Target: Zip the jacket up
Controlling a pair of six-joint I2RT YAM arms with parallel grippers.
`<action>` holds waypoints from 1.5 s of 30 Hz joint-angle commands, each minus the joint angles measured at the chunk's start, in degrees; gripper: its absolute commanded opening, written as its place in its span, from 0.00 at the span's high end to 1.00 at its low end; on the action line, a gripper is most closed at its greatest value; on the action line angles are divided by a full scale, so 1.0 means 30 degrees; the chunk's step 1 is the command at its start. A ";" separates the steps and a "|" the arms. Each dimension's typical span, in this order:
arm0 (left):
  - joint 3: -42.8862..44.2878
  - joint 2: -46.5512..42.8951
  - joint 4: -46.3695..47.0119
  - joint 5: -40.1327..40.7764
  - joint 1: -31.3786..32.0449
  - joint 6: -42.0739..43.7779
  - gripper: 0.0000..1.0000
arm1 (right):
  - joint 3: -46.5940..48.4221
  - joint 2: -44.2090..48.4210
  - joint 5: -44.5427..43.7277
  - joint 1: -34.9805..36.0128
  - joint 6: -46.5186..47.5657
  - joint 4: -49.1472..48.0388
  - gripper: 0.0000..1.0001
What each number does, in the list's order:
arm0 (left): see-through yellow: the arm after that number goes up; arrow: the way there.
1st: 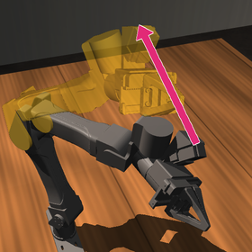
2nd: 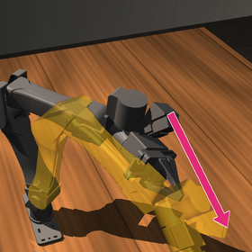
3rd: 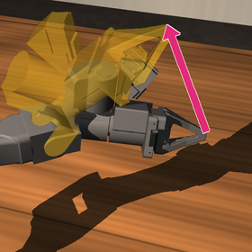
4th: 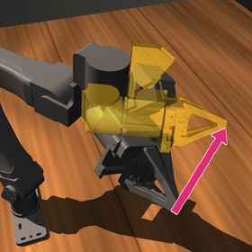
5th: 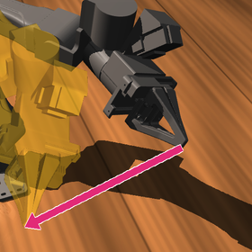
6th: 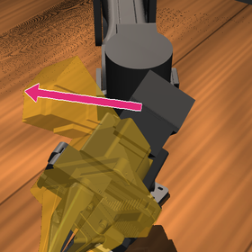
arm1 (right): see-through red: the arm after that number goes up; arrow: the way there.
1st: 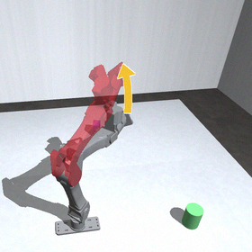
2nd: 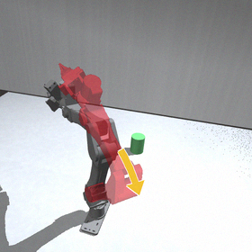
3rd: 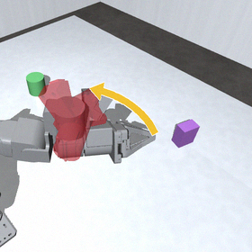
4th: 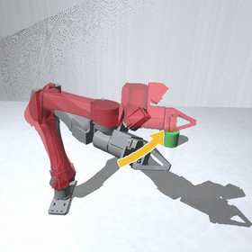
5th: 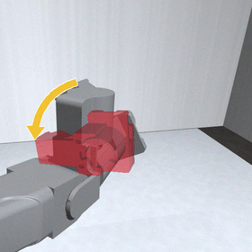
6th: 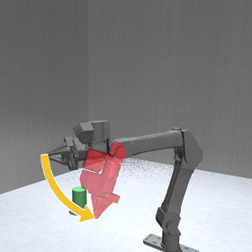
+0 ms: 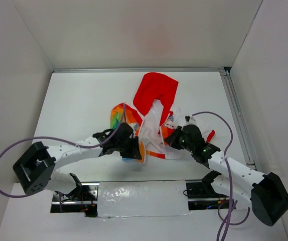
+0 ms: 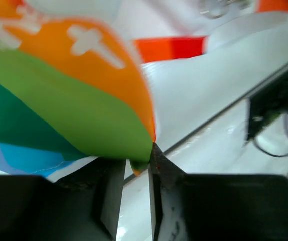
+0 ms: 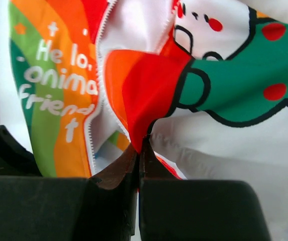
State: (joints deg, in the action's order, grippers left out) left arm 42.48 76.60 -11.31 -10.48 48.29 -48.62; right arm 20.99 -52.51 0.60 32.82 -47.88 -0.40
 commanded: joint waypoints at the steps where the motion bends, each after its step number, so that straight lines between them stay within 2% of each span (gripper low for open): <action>1: 0.0137 0.1153 -0.1385 0.0152 0.0191 -0.0491 0.61 | 0.0853 -0.0366 -0.1751 0.0515 0.0432 0.0281 1.00; 4: 0.0371 0.2326 -0.1970 0.0679 0.0774 -0.0841 0.60 | 0.0854 -0.0426 -0.2279 0.0750 0.0490 0.0398 1.00; 9: 0.0342 0.3324 -0.1914 0.1325 0.1538 -0.1107 0.50 | 0.0737 -0.0367 -0.2983 0.1043 0.0403 0.0603 1.00; 12: 0.0196 0.3208 -0.1767 0.1384 0.1685 -0.1457 0.32 | 0.0737 -0.0397 -0.3013 0.1218 0.0345 0.0633 1.00; 17: -0.0038 0.1690 -0.2059 0.1940 0.1715 -0.2250 0.20 | 0.0766 -0.0367 -0.3159 0.1394 0.0373 0.0691 1.00; 18: -0.0097 0.1365 -0.2263 0.2173 0.1744 -0.2511 0.14 | 0.0795 -0.0280 -0.3246 0.1395 0.0344 0.0749 1.00; 24: 0.0369 0.0482 -0.2762 0.4225 0.1715 -0.3246 0.13 | 0.0853 -0.0133 -0.3393 0.1512 0.0139 0.0604 1.00; 29: 0.0664 0.1448 -0.1737 0.3669 0.1744 -0.2485 0.20 | 0.0941 -0.0512 -0.3482 0.1512 0.0022 0.0662 1.00; 33: 0.1306 0.2648 -0.1942 0.4050 0.1744 -0.2718 0.22 | 0.0942 -0.0602 -0.3628 0.1571 0.0021 0.0692 1.00; 38: 0.1485 0.2915 -0.1621 0.4635 0.1773 -0.3509 0.21 | 0.0913 -0.0806 -0.3628 0.1600 -0.0183 0.0545 1.00; 45: 0.0959 0.2710 0.0280 0.3788 0.1773 -0.3102 0.21 | 0.0854 -0.1217 -0.3540 0.1600 -0.0446 0.0457 1.00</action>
State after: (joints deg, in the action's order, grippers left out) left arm 44.80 85.14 -15.00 1.61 53.36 -57.60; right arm 21.43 -55.83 -8.62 37.06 -48.45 1.26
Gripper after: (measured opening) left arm 0.791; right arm 0.019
